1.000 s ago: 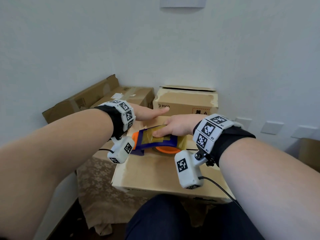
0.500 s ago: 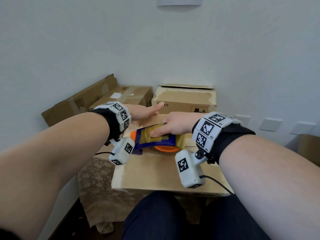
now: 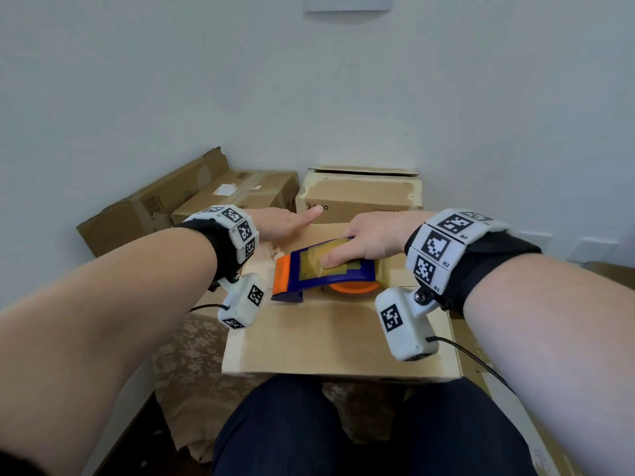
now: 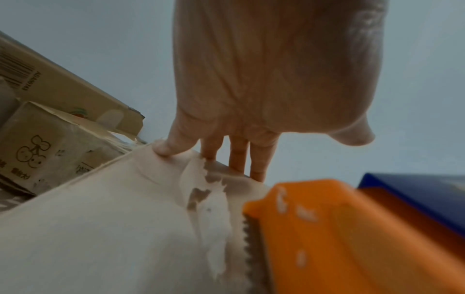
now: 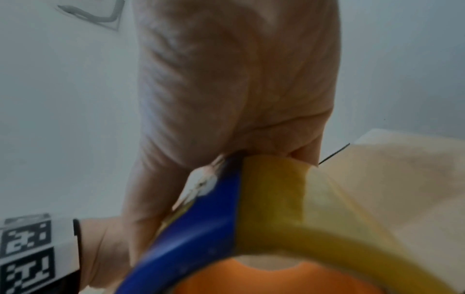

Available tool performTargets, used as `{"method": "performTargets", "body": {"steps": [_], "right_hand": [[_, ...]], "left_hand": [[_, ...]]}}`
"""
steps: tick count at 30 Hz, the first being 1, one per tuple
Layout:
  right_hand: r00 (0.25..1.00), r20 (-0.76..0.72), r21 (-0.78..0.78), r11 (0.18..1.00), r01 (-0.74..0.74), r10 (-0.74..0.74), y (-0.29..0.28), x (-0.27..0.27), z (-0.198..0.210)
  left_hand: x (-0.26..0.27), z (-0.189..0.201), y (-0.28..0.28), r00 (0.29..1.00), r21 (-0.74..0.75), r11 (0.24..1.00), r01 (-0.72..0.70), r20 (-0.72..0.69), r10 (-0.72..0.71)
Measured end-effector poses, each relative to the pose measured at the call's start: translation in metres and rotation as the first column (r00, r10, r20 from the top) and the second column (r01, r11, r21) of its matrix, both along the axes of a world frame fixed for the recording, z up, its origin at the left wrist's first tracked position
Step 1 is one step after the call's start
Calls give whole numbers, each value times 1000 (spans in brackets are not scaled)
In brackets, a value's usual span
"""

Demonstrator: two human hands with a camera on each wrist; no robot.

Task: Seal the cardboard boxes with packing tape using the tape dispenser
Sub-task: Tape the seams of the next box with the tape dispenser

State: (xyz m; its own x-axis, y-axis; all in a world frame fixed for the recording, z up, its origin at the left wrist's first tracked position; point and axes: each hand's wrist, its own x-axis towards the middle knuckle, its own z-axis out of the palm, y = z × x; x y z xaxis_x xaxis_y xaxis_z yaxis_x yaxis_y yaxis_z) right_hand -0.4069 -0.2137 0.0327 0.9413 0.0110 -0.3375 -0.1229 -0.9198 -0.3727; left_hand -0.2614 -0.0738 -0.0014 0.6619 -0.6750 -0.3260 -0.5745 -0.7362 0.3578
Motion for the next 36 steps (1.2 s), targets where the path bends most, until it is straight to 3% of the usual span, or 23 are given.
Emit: {"method": "performTargets", "body": {"steps": [14, 22, 27, 33, 36], "right_hand": [[998, -18, -103, 993, 59, -61, -14, -10, -8], [998, -20, -184, 982, 47, -52, -1, -8, -13], [997, 16, -158, 985, 71, -69, -3, -10, -17], [998, 38, -168, 985, 47, -42, 0, -11, -13], [998, 54, -181, 983, 33, -23, 1, -10, -11]], "left_hand": [[-11, -1, -28, 1000, 32, 999, 6, 7, -6], [-9, 8, -48, 991, 247, 962, 120, 22, -130], [-12, 10, -62, 975, 283, 951, 125, 145, -171], [-3, 9, -56, 995, 244, 965, 102, -3, -104], [1, 6, -48, 997, 246, 967, 67, 21, -74]]}}
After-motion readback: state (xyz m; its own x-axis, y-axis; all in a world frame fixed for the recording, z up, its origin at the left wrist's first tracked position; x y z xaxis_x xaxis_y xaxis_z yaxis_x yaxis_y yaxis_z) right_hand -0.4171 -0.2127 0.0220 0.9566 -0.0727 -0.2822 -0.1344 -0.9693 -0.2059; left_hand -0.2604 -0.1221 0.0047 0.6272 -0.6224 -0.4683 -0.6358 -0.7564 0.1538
